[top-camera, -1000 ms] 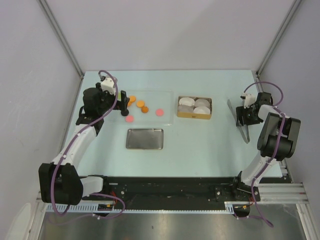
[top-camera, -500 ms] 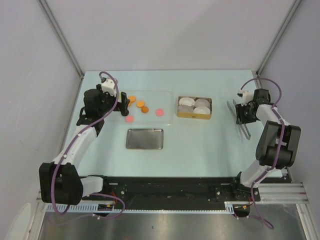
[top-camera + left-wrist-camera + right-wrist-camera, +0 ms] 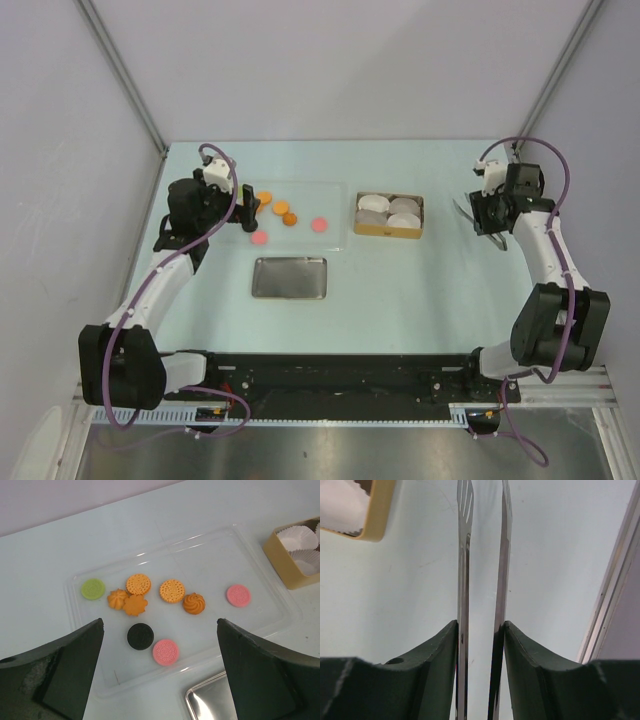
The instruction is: Pack the cookies
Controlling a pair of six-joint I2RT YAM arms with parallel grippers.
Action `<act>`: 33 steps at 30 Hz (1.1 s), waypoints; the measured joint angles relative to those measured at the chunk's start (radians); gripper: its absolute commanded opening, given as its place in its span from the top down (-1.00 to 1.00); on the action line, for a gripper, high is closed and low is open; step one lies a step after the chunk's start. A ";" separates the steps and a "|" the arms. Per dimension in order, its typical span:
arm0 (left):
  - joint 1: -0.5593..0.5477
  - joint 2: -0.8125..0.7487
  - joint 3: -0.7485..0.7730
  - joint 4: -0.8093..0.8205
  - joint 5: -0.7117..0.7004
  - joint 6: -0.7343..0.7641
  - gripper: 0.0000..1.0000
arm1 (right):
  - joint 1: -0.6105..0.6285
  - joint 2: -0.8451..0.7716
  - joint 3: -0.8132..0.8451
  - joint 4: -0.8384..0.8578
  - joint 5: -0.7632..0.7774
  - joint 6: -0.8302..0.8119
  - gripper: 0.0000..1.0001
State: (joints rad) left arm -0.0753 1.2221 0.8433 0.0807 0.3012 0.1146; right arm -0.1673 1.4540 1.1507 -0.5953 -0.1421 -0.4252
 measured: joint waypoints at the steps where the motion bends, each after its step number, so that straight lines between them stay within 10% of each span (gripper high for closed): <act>1: 0.000 0.000 0.000 0.000 0.000 0.000 -0.99 | 0.011 -0.008 0.006 -0.011 0.003 0.004 0.09; 33: 0.000 0.004 -0.010 0.008 0.001 -0.019 -0.99 | 0.539 0.022 0.235 -0.090 -0.225 0.110 0.07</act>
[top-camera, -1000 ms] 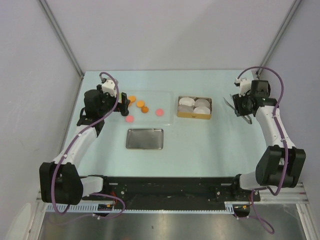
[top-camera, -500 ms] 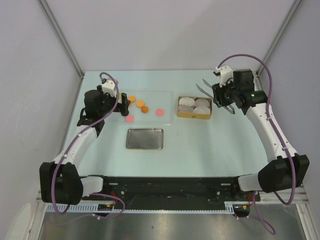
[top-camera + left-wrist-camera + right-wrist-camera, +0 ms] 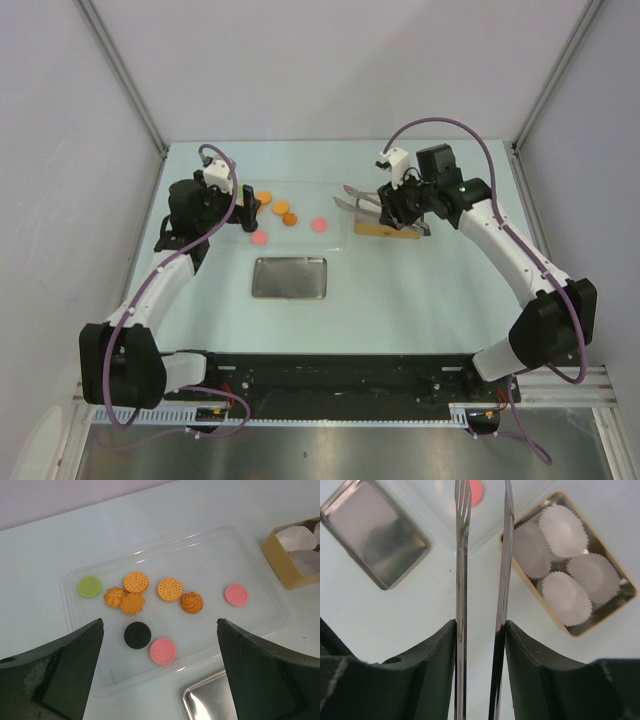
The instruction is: Pack the cookies
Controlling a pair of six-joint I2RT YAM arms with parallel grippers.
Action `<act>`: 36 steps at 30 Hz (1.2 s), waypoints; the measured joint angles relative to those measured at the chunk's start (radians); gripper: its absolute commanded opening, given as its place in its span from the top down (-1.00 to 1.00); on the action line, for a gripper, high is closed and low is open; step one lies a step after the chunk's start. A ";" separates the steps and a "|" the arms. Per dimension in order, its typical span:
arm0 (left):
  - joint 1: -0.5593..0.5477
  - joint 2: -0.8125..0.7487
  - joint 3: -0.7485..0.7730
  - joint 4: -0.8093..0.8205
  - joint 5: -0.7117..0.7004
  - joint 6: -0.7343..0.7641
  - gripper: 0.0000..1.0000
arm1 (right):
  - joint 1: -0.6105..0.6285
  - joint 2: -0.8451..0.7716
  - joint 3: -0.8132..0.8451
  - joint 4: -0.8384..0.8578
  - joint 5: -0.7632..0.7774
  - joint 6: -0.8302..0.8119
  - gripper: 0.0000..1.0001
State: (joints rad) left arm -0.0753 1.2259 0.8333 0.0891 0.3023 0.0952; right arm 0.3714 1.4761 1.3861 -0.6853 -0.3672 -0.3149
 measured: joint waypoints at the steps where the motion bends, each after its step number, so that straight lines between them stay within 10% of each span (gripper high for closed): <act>1: 0.000 0.000 0.000 0.001 0.000 -0.001 -0.99 | 0.017 0.007 0.000 0.006 -0.005 -0.002 0.07; 36: 0.000 0.073 0.000 0.051 -0.003 -0.008 -0.99 | 0.248 0.449 0.003 0.490 0.148 0.122 0.08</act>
State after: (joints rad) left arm -0.0753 1.2991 0.8333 0.1406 0.2996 0.0868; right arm 0.6189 1.9247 1.3891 -0.1951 -0.2192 -0.1928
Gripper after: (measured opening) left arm 0.996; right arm 0.459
